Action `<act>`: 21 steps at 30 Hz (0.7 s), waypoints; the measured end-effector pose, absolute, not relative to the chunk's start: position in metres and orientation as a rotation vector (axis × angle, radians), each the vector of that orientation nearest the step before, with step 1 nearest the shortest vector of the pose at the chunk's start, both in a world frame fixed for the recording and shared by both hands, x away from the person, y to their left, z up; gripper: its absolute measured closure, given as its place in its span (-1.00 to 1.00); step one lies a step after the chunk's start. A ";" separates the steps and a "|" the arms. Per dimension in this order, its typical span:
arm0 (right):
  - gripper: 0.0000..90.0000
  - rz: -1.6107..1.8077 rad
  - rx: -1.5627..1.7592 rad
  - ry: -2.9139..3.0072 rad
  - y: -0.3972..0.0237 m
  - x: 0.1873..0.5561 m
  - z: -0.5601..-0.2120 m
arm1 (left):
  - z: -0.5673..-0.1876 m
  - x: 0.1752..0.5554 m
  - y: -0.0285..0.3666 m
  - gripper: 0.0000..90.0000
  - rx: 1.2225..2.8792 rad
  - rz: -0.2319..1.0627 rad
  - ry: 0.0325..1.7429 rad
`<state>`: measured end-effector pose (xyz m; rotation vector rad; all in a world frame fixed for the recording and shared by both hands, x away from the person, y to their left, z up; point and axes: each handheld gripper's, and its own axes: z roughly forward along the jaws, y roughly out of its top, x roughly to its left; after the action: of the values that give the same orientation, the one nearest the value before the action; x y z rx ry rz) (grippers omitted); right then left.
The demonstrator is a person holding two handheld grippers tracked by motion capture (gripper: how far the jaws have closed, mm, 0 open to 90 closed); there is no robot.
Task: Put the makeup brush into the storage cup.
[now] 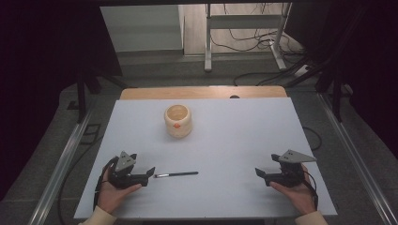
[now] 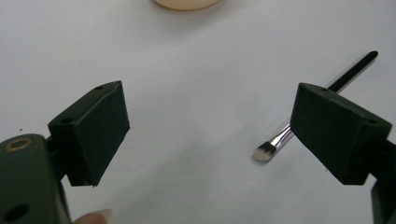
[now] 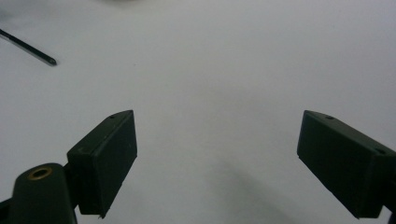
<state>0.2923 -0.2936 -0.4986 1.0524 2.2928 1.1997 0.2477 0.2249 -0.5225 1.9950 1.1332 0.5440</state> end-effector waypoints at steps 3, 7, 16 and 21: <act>-0.73 1.202 1.061 2.283 -0.295 0.292 -0.498 | -0.523 0.248 0.224 -0.74 1.995 0.539 1.130; -0.72 1.198 1.067 2.282 -0.296 0.292 -0.499 | -0.523 0.249 0.225 -0.75 1.995 0.537 1.132; -0.72 1.193 1.066 2.286 -0.297 0.293 -0.500 | -0.520 0.249 0.227 -0.74 1.983 0.534 1.140; -0.72 1.193 1.076 2.280 -0.298 0.294 -0.500 | -0.516 0.250 0.224 -0.74 1.996 0.526 1.126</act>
<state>0.2937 -0.2983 -0.4997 1.0758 2.2804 1.1931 0.2502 0.2243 -0.5164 1.9963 1.1263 0.5264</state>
